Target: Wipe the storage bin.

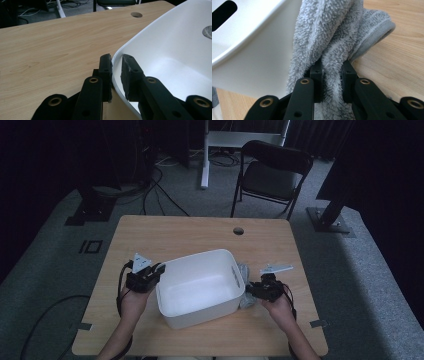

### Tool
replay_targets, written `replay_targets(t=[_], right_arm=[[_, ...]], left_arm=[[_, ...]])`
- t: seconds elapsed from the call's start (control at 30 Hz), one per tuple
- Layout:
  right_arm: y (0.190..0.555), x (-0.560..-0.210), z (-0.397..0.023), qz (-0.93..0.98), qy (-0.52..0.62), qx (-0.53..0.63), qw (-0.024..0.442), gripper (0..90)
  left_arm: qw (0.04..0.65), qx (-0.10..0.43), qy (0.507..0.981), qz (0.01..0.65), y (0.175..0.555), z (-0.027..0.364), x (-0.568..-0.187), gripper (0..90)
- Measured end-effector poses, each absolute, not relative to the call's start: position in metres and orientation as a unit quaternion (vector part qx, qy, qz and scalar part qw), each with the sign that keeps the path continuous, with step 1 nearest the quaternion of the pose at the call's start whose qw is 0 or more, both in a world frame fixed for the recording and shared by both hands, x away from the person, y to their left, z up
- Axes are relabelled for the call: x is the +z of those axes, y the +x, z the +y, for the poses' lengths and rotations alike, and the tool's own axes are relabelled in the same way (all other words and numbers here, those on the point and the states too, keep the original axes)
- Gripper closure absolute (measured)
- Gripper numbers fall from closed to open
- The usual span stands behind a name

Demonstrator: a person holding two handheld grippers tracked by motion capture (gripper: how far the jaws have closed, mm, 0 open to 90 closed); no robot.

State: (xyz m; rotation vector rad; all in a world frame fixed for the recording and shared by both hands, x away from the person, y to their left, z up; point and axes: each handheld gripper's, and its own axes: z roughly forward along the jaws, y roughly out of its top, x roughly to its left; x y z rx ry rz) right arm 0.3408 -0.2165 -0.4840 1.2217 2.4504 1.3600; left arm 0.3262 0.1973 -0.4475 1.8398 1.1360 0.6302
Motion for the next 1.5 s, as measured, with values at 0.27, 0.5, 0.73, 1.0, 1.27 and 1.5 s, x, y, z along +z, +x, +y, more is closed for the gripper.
replay_targets(t=[0.27,0.5,0.73,1.0,1.27,1.5], right_arm=[[0.346,-0.496,-0.215,0.800,0.407,0.440,0.033,77.5],[0.353,-0.515,-0.211,0.806,0.416,0.420,0.019,77.5],[0.354,-0.500,-0.214,0.800,0.413,0.434,0.036,77.3],[0.358,-0.485,-0.211,0.800,0.401,0.443,0.049,77.3],[0.361,-0.498,-0.208,0.801,0.409,0.436,0.038,77.5],[0.367,-0.515,-0.206,0.805,0.420,0.418,0.022,77.4]], left_arm=[[0.430,0.253,0.736,0.457,0.326,0.198,-0.448,78.6],[0.432,0.250,0.737,0.456,0.327,0.198,-0.448,78.5],[0.428,0.250,0.745,0.447,0.327,0.199,-0.447,78.5],[0.428,0.246,0.747,0.445,0.328,0.200,-0.447,78.5],[0.430,0.246,0.744,0.449,0.328,0.199,-0.447,78.5],[0.431,0.244,0.746,0.446,0.328,0.200,-0.447,78.4]])
